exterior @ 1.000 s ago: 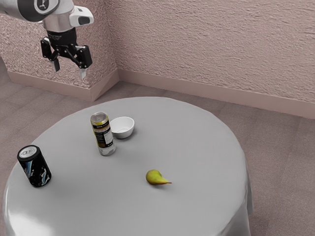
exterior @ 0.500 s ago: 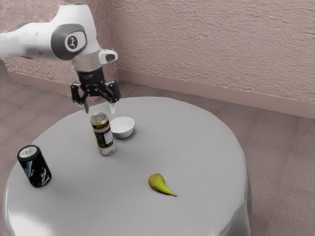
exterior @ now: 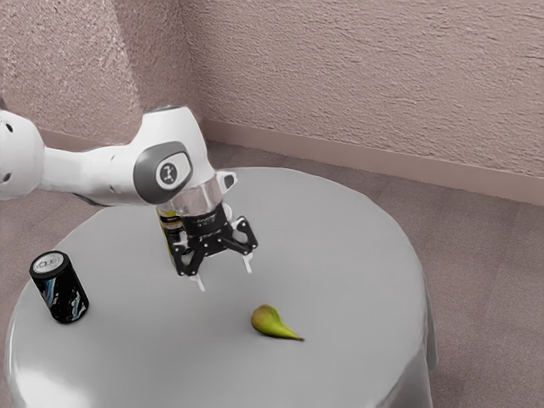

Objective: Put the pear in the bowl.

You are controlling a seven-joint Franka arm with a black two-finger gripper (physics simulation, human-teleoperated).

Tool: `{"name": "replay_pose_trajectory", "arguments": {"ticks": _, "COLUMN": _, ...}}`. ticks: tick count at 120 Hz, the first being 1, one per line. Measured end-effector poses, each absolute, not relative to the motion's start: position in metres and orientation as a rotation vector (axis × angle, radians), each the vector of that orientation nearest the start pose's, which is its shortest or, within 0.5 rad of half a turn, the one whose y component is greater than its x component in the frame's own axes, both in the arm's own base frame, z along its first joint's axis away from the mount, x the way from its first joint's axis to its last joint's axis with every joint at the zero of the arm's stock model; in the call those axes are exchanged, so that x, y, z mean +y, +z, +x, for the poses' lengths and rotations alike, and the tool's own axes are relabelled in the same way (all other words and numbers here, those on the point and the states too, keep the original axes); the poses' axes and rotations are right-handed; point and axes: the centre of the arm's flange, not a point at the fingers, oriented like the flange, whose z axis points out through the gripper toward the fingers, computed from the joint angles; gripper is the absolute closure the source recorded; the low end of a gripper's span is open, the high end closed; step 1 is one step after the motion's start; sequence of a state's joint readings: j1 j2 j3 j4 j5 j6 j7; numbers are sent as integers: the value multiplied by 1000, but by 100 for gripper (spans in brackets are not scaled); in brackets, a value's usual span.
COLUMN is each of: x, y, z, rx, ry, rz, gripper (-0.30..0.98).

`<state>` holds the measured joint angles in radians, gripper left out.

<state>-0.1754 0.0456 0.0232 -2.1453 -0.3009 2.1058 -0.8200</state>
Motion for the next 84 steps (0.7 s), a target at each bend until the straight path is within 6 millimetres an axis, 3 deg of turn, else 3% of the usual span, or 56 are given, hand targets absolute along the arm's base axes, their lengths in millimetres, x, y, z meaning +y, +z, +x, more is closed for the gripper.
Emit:
{"name": "replay_pose_trajectory", "arguments": {"ticks": 14, "x": -92, "y": 363, "z": 529, "rx": -1533, "ry": 328, "rz": -2962, "gripper": 0}}
{"name": "replay_pose_trajectory", "arguments": {"ticks": 24, "x": -104, "y": 352, "z": 530, "rx": -1617, "ry": 352, "rz": -2926, "gripper": 0}}
{"name": "replay_pose_trajectory", "arguments": {"ticks": 43, "x": -137, "y": 321, "z": 529, "rx": -1660, "ry": 396, "rz": -2868, "gripper": 0}}
{"name": "replay_pose_trajectory", "arguments": {"ticks": 84, "x": -152, "y": 291, "z": 530, "rx": -1772, "ry": 399, "rz": -2775, "gripper": 0}}
